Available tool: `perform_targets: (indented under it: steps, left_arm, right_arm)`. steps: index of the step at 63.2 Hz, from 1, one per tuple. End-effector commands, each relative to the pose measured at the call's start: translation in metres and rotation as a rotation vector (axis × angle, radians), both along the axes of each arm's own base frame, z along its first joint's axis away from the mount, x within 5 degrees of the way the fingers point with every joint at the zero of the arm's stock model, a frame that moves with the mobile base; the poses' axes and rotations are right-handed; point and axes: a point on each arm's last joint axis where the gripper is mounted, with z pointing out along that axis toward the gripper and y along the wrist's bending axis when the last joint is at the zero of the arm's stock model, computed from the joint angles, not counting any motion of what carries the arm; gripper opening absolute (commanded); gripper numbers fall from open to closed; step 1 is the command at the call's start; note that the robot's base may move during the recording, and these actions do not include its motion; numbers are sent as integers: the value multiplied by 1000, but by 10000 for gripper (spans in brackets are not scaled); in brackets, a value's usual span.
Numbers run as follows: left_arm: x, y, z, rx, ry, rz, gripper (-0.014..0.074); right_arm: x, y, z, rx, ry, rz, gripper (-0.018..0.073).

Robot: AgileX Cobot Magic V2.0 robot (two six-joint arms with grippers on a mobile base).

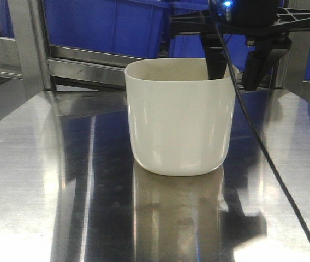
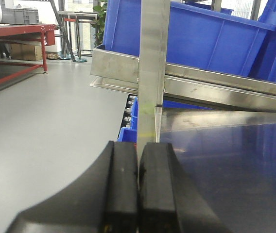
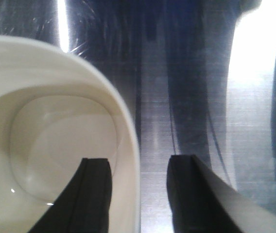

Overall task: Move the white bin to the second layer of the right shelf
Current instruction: 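Reach the right gripper down to the white bin's rim, then grip the bin rim with the right gripper and lift it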

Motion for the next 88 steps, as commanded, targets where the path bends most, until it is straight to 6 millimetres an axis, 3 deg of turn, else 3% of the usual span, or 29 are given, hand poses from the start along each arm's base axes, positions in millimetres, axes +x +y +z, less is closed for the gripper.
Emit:
perform_targets:
  steps: [1, 6, 11, 12, 16, 35, 44, 52, 64, 74, 88]
  left_arm:
    - [0, 0, -1, -13, -70, 0, 85]
    - [0, 0, -1, -13, -70, 0, 85]
    - [0, 0, -1, -13, -70, 0, 85]
    - [0, 0, -1, -13, -70, 0, 85]
    - [0, 0, -1, -13, -70, 0, 85]
    - [0, 0, -1, -13, -70, 0, 85]
    - [0, 0, -1, -13, -70, 0, 85]
    - [0, 0, -1, -13, -70, 0, 85]
    - [0, 0, -1, -13, -70, 0, 85]
    - [0, 0, -1, -13, -70, 0, 85]
    - [0, 0, -1, -13, -70, 0, 85]
  right_arm:
    - [2, -6, 26, 44, -98, -3, 348]
    - [2, -6, 25, 42, -94, -5, 250]
    - [2, -7, 24, 31, -81, -8, 38]
    - [2, -7, 24, 31, -81, -8, 32]
    - [2, -6, 24, 33, -85, -7, 83]
    - [0, -16, 38, 56, -129, -12, 67]
    - [-3, -35, 56, 53, -199, 25, 67]
    - [-10, -63, 64, -10, -275, 129, 67]
    - [-40, -117, 59, -55, -359, 211, 67]
    - [-73, -156, 54, -16, -421, 110, 67]
    - [-123, -181, 45, -3, -458, 5, 67]
